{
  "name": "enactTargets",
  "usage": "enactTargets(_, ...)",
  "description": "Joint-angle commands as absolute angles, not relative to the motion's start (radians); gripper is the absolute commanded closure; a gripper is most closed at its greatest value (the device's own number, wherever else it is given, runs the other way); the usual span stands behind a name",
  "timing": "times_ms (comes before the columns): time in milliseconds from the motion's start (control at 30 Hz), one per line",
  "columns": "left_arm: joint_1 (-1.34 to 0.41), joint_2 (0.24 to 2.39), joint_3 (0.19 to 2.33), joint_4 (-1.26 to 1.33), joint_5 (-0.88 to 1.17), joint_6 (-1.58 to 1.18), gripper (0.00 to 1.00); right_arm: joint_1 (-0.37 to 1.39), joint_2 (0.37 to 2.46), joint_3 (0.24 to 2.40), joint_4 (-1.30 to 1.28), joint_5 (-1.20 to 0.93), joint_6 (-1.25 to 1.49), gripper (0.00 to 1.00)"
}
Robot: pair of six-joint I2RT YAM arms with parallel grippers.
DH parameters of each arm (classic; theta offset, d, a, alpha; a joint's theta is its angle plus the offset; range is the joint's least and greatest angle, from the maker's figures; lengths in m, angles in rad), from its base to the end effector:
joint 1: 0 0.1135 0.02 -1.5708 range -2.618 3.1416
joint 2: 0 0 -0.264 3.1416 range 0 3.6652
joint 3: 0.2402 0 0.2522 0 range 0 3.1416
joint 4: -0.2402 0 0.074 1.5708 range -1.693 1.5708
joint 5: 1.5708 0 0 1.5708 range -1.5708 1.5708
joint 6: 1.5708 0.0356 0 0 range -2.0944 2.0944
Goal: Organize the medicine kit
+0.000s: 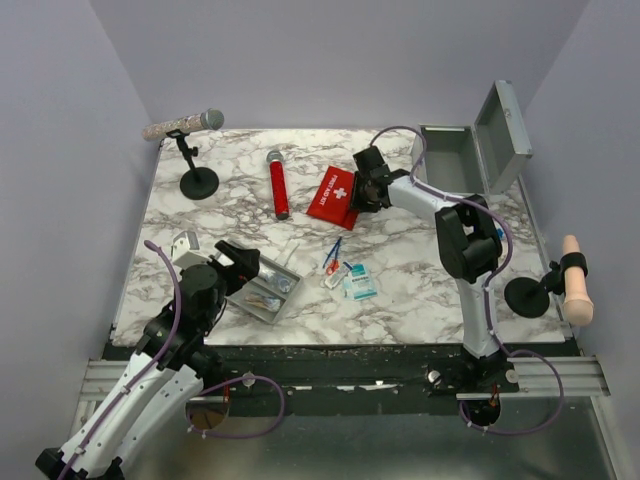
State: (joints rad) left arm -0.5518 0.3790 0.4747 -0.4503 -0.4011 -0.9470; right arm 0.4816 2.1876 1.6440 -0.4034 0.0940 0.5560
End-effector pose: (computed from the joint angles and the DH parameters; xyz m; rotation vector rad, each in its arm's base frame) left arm 0.1035 -0.0474 0.2572 -0.6457 1.8362 -0.6270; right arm 0.4246 0.2181 0.1647 0.1329 2.5352 0.3021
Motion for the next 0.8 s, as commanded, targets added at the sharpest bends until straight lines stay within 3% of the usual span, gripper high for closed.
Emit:
enactTargets(0, -0.549, 0.383, 0.477, -0.433, -0.399, -0.928, 0.03, 0.471, 2.229, 1.669, -0.491, 0.121, 0.541, 0.63)
enactTargets(233, -0.549, 0.4, 0.466, -0.388, -0.368, -0.924, 0.03, 0.471, 2.126, 1.589, -0.476, 0.153, 0.523, 0.99)
enactTargets(333, -0.549, 0.452, 0.466, -0.306, -0.299, -0.879, 0.01, 0.482, 2.015, 1.511, -0.471, 0.204, 0.508, 0.99)
enactTargets(567, -0.561, 0.838, 0.601, -0.12, -0.069, -0.845, 0.01, 0.58, 1.732, 1.39, -0.515, 0.366, 0.397, 0.99)
enactTargets(767, -0.687, 0.995, 0.701, 0.026, -0.121, -0.796, 0.01, 0.681, 1.576, 1.324, -0.603, 0.388, 0.39, 0.99)
